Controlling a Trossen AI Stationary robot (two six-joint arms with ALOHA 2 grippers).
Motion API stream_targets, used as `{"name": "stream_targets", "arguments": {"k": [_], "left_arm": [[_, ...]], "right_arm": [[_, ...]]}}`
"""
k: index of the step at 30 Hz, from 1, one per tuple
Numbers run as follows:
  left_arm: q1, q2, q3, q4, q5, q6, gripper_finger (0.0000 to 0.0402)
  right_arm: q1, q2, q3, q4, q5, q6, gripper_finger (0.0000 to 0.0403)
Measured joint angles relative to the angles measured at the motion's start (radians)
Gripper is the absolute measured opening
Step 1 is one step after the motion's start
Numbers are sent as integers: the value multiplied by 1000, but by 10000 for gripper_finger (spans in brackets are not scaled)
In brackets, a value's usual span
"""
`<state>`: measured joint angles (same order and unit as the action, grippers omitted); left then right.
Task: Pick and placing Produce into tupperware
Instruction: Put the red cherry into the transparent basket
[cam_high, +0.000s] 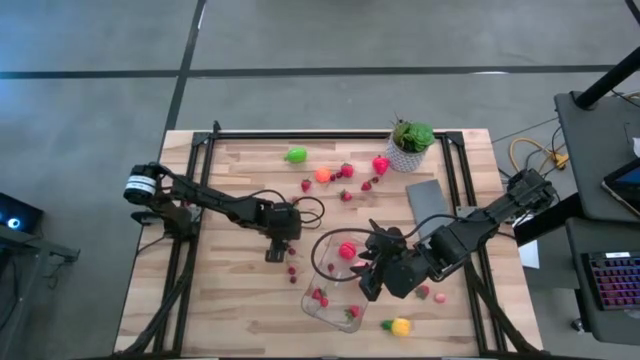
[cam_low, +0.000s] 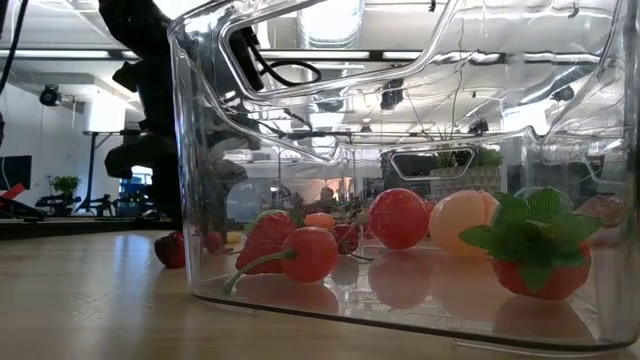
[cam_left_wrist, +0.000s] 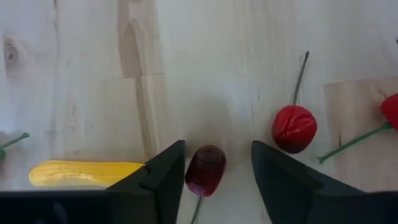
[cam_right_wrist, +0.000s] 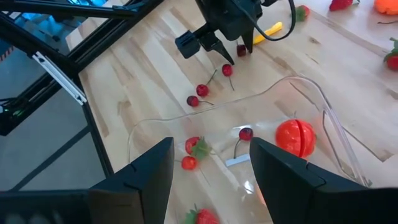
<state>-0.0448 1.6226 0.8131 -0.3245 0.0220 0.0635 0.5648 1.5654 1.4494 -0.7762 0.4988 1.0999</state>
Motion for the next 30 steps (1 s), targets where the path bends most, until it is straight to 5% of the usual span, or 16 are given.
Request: {"name": "stream_targets", "arguments": {"k": [10, 24, 30], "left_arm": [[17, 0, 0, -7, 3, 0, 93], [19, -36, -1, -86, -1, -64, 54], [10, -135, 94, -112, 81, -125, 52]], "right_arm": [[0, 0, 0, -4, 0, 0, 203], [-2, 0, 0, -1, 1, 0, 203], [-2, -13, 0, 26, 72, -3, 203]]}}
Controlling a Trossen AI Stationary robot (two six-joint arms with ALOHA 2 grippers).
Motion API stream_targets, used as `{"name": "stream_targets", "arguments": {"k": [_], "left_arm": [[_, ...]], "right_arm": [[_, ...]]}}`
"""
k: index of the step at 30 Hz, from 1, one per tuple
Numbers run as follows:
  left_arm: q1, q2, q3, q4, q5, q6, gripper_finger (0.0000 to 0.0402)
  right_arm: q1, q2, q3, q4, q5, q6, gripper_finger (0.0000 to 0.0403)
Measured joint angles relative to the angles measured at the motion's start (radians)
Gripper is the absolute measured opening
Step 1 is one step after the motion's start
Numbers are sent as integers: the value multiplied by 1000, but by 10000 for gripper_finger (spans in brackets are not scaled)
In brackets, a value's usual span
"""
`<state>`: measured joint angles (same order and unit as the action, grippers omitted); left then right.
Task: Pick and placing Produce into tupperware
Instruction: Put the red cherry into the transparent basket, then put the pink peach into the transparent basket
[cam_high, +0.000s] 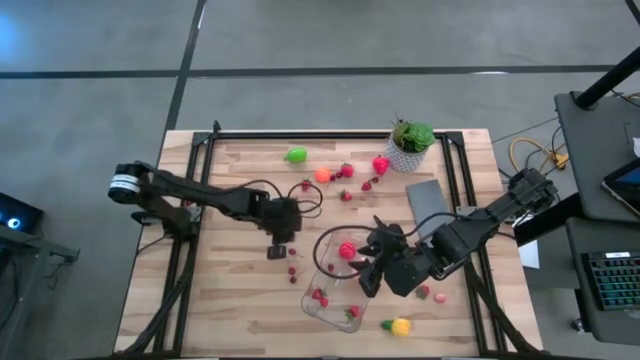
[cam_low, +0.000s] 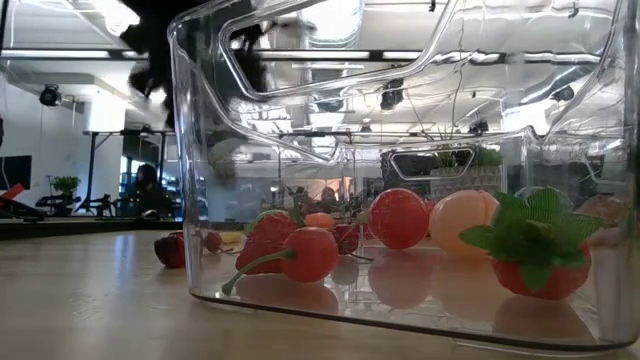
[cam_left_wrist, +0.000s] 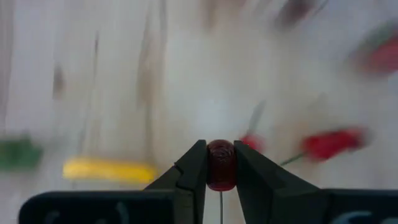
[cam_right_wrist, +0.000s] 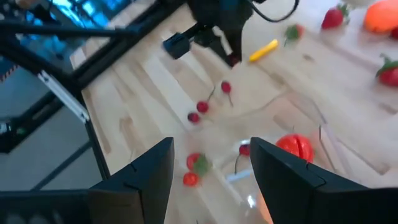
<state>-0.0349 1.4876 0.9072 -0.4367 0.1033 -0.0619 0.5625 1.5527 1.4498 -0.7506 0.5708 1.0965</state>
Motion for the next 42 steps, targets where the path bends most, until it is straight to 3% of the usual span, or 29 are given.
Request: {"name": "stream_targets", "arguments": {"k": [6, 13, 21, 30, 34, 38, 42], "left_arm": [[-38, -74, 148, 137, 141, -18, 52], [-60, -33, 237, 321, 258, -142, 51], [-100, 151, 278, 377, 260, -320, 72], [-123, 280, 313, 507, 261, -544, 154], [-123, 279, 312, 507, 228, -561, 205], [-123, 259, 311, 471, 229, -561, 237], [-124, 208, 312, 230, 233, -542, 241]], "right_arm": [[0, -29, 0, 1, 106, -20, 203], [9, -86, 0, 1, 243, -48, 203], [30, -155, 0, 1, 246, -113, 203], [48, -242, 0, -3, 267, -190, 203], [48, -266, 0, -27, 231, -211, 203], [60, -291, 0, -159, 174, -141, 203], [91, -301, 0, -330, 155, 0, 203]]}}
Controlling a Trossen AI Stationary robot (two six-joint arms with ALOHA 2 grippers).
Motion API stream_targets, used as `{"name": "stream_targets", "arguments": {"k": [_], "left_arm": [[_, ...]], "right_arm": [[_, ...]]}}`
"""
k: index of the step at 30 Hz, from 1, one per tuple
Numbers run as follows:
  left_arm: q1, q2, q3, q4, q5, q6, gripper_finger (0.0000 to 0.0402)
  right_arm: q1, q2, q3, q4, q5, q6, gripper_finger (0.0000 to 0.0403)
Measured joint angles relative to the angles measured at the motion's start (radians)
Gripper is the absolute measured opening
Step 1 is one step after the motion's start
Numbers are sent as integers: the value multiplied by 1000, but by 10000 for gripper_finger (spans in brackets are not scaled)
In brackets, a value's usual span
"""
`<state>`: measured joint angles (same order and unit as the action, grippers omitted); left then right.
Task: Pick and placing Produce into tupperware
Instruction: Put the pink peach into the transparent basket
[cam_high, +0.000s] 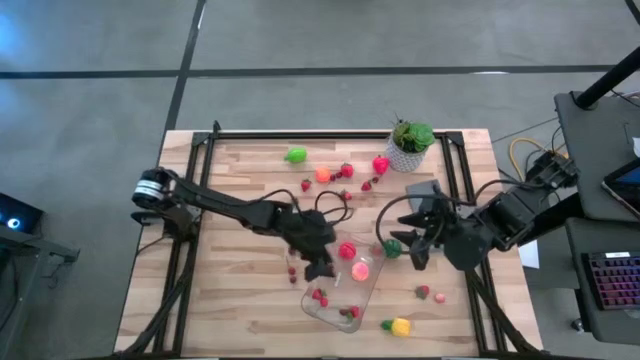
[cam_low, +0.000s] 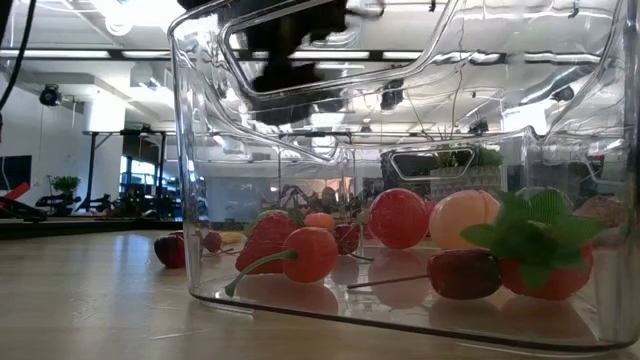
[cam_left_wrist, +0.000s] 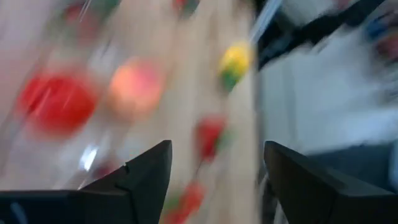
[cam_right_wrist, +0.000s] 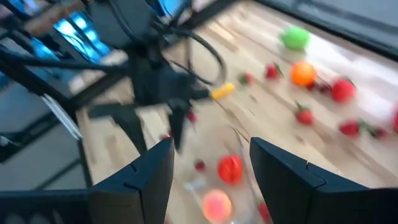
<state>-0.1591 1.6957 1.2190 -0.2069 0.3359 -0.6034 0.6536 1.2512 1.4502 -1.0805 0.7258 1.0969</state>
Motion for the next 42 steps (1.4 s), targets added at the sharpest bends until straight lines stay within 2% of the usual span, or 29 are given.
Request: {"name": "stream_targets", "arguments": {"k": [3, 5, 9, 12, 17, 21, 27, 35, 38, 42], "left_arm": [[-8, -35, -1, -282, -27, 58, 241], [-20, -57, -13, -459, -106, 90, 241], [-52, -101, -68, -636, -232, 135, 241], [-73, -142, -119, -578, -239, 139, 241], [-74, -179, -217, -368, -242, 147, 241], [-64, -179, -288, -262, -295, 241, 241], [-60, -174, -355, -242, -410, 280, 242], [-51, -168, -366, -208, -420, 340, 242], [-46, -167, -364, -211, -420, 328, 242], [-45, -168, -364, -211, -420, 321, 242]], "right_arm": [[27, 0, 0, -83, 1, 74, 203], [42, 4, -1, -116, 1, 104, 203], [70, 14, -5, -149, 1, 119, 203], [90, 13, -6, -195, 3, 157, 203], [91, 6, -8, -372, 22, 305, 203], [92, 5, -16, -436, 44, 384, 203], [92, 11, -17, -421, 45, 398, 203], [92, 13, -24, -424, 40, 415, 203], [92, 12, -69, -456, -45, 436, 203], [117, 6, -190, -464, -266, 526, 203]]}}
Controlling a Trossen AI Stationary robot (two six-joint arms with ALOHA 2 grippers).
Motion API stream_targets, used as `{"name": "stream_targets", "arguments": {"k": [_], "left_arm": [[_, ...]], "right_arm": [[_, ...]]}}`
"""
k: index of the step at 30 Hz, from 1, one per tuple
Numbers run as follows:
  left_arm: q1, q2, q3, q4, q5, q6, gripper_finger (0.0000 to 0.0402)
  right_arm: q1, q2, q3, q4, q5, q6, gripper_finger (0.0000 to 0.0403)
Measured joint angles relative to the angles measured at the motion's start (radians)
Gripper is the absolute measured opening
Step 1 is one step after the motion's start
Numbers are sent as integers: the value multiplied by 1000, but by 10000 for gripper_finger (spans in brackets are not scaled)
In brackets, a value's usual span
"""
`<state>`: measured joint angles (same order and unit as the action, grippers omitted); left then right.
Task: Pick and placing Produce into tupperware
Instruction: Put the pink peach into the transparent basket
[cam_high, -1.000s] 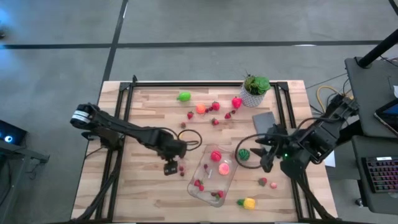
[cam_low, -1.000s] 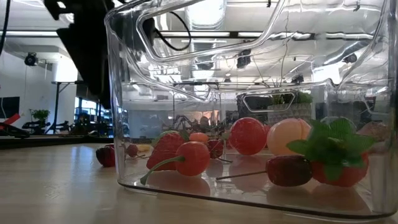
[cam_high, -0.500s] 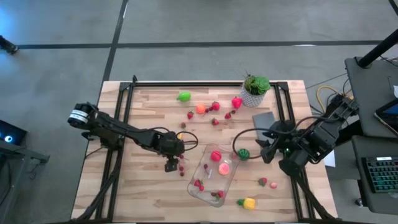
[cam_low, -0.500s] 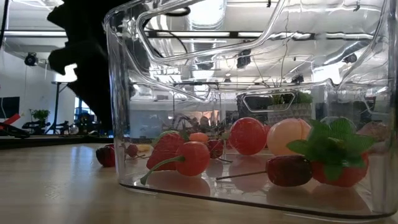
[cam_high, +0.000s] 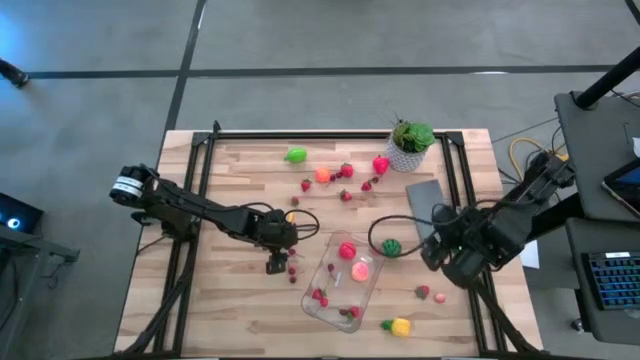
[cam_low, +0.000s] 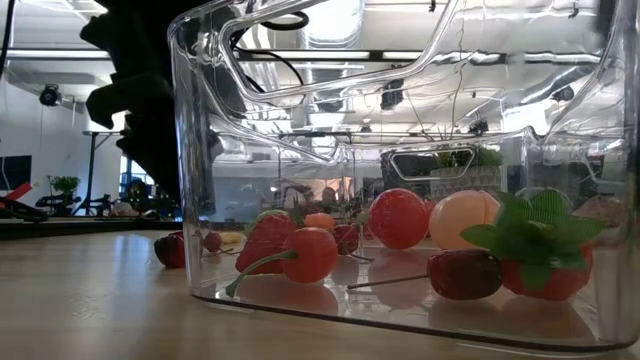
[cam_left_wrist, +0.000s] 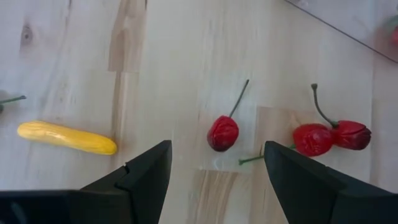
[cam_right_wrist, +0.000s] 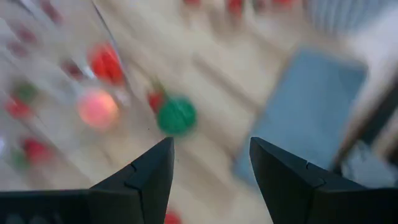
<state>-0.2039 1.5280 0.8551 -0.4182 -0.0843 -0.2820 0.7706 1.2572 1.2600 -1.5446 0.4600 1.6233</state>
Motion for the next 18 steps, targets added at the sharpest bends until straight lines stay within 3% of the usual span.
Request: {"name": "stream_targets", "arguments": {"k": [7, 13, 18], "left_arm": [[0, 2, 0, -1, 2, -1, 242], [0, 2, 0, -1, 2, -1, 242], [0, 3, 0, -1, 2, 0, 242]], "right_arm": [[133, 5, -222, 307, -269, 114, 203], [231, 35, -346, 582, -343, 290, 203], [244, 131, -380, 680, -429, 298, 203]]}}
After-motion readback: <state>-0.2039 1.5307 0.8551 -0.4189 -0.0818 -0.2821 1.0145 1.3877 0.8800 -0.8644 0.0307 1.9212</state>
